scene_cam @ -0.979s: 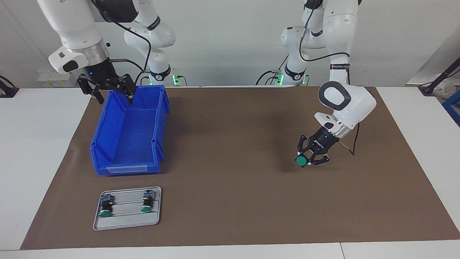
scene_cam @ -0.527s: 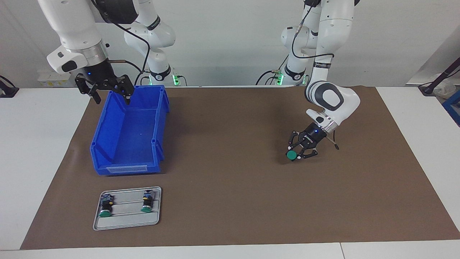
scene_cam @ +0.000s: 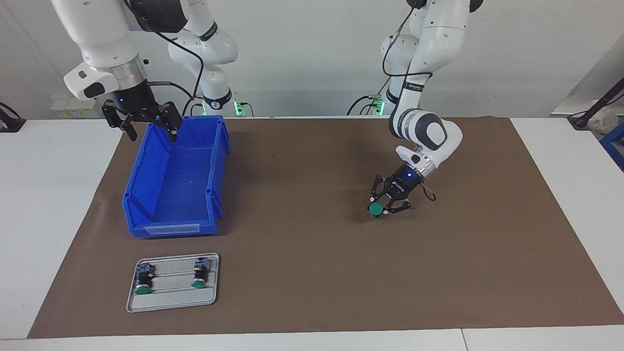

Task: Place and press button with both arms
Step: 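Move the held button with the left gripper back toward mid-table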

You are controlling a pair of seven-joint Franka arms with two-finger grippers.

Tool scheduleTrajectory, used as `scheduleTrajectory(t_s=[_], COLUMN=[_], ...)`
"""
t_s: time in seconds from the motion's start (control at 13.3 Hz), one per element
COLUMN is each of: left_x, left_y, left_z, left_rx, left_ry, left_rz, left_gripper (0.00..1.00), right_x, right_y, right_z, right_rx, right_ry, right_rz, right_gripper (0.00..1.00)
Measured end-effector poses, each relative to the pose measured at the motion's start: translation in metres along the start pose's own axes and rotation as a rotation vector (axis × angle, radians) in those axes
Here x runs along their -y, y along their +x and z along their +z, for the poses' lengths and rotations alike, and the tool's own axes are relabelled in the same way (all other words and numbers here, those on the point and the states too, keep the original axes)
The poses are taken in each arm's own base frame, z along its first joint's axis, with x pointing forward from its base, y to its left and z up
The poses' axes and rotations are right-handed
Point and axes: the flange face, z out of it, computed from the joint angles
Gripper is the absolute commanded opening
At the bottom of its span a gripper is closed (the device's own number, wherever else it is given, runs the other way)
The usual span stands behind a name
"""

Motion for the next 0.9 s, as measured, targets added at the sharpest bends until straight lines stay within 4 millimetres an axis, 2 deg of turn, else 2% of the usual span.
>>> scheduleTrajectory(t_s=[0.38,0.68,0.9], left_x=[-0.008,-0.047,-0.065], left_y=[-0.003,-0.018,-0.022], left_z=[0.004,0.030,0.041], left_rx=[-0.022,-0.023,-0.042], left_ry=[0.014,-0.020,-0.064], left_rz=[0.090,0.106,0.111], left_gripper=[0.00,0.00,0.00], right_x=[0.000,0.000,0.000], right_y=[0.000,0.000,0.000], right_z=[0.001,0.001,0.001], right_rx=[0.003,0.003,0.003], right_ry=[0.000,0.000,0.000], right_rz=[-0.001,0.000,0.000], right_gripper=[1.00,1.00,1.00])
